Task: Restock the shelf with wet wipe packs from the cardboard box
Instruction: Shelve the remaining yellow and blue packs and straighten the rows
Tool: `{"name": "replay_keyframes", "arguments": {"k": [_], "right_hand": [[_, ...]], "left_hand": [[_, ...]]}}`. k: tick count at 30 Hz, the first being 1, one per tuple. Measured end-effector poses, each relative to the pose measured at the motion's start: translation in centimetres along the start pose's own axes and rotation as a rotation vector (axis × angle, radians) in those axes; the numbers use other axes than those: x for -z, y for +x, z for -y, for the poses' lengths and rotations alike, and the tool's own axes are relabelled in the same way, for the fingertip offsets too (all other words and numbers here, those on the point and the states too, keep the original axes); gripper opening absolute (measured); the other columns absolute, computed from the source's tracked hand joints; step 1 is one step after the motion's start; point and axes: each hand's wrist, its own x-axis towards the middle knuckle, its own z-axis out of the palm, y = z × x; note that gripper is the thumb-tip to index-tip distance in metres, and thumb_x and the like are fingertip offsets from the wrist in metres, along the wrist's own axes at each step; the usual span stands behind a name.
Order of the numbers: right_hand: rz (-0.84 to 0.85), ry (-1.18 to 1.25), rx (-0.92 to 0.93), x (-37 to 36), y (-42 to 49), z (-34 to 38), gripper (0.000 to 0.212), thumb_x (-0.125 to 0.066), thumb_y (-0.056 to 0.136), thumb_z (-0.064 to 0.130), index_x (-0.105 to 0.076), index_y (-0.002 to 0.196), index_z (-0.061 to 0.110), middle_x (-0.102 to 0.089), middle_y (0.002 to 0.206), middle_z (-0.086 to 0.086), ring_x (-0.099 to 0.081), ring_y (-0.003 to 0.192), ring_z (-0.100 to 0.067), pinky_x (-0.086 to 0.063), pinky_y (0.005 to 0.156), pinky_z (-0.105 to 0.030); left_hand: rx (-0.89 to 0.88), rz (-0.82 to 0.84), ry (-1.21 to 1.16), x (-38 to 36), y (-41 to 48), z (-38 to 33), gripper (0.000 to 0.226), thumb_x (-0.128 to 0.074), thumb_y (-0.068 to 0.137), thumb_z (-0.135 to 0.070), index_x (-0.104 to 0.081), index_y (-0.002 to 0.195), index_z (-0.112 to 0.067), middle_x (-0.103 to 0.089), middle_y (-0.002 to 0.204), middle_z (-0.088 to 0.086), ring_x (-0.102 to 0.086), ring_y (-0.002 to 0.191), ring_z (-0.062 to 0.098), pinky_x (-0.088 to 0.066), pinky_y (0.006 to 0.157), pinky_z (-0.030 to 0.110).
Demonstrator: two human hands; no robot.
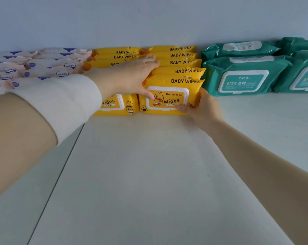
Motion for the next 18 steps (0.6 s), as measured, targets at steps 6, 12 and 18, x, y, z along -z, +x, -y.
{"name": "replay_keyframes", "arguments": {"k": [6,12,18], "right_hand": [[0.047,-0.122,-0.041,0.5,-0.1,0.8,0.084,-0.072,0.077,0.038,-0.029,0.144,0.011,-0.051,0.135,-0.008,-0.05,0.122,-0.028,-0.043,0.097,-0.039],[0.17,-0.501,-0.04,5.3,-1.6,0.8,0.062,-0.064,0.082,0.045,-0.047,0.129,0.007,-0.055,0.126,-0.013,-0.052,0.109,-0.027,-0.043,0.083,-0.034],[0.375,-0.908,-0.052,13.7,-3.2,-0.1,0.068,-0.051,0.09,0.049,-0.039,0.14,0.004,-0.047,0.139,-0.011,-0.044,0.127,-0.029,-0.037,0.106,-0.036]], "left_hand": [[0.026,0.05,0.1,0.5,-0.3,-0.7,0.102,-0.065,0.079,-0.045,0.0,0.15,-0.012,0.006,0.159,0.008,0.0,0.148,0.022,-0.01,0.118,0.036],[-0.009,-0.043,0.31,2.6,-1.1,-4.4,0.091,-0.061,0.082,-0.05,-0.015,0.149,-0.011,-0.021,0.156,0.012,-0.021,0.144,0.028,-0.021,0.116,0.042],[-0.181,-0.164,0.361,6.4,-0.5,-11.8,0.048,-0.055,0.088,-0.043,-0.047,0.128,-0.017,-0.057,0.124,0.007,-0.056,0.111,0.03,-0.042,0.079,0.036]]}}
